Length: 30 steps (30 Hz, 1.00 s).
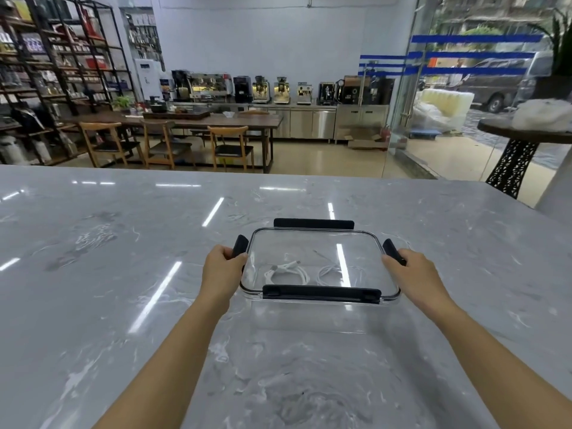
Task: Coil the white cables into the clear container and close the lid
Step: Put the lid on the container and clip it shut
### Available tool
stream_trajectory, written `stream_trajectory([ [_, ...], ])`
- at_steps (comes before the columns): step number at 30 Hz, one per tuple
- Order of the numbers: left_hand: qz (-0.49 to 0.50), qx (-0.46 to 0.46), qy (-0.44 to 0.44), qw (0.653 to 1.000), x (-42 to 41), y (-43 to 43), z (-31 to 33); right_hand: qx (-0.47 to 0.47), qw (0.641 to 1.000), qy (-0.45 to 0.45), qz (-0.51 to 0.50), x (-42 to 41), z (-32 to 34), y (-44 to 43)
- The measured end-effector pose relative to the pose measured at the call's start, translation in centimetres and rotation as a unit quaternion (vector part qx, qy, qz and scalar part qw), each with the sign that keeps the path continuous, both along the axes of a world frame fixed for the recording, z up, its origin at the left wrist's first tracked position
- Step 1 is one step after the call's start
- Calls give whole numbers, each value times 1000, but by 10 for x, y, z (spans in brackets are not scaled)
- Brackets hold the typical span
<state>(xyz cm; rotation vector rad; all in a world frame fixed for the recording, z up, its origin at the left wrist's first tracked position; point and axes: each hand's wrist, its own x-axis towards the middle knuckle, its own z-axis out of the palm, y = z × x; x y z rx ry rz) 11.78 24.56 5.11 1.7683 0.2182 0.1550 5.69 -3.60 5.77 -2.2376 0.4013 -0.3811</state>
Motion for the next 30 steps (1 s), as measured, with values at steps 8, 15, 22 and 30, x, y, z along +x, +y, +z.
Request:
stream_trajectory([
  [8, 29, 134, -79, 987, 3, 5, -7, -205, 973, -53, -93, -7, -6, 1],
  [15, 4, 304, -82, 949, -1, -5, 2, -234, 970, 60, -25, 1, 5, -3],
  [22, -34, 163, -12, 986, 10, 5, 6, 12, 999, 43, 25, 0, 7, -10],
  [30, -102, 500, -221, 831, 0, -20, 26, -245, 965, -31, 89, 25, 14, 0],
])
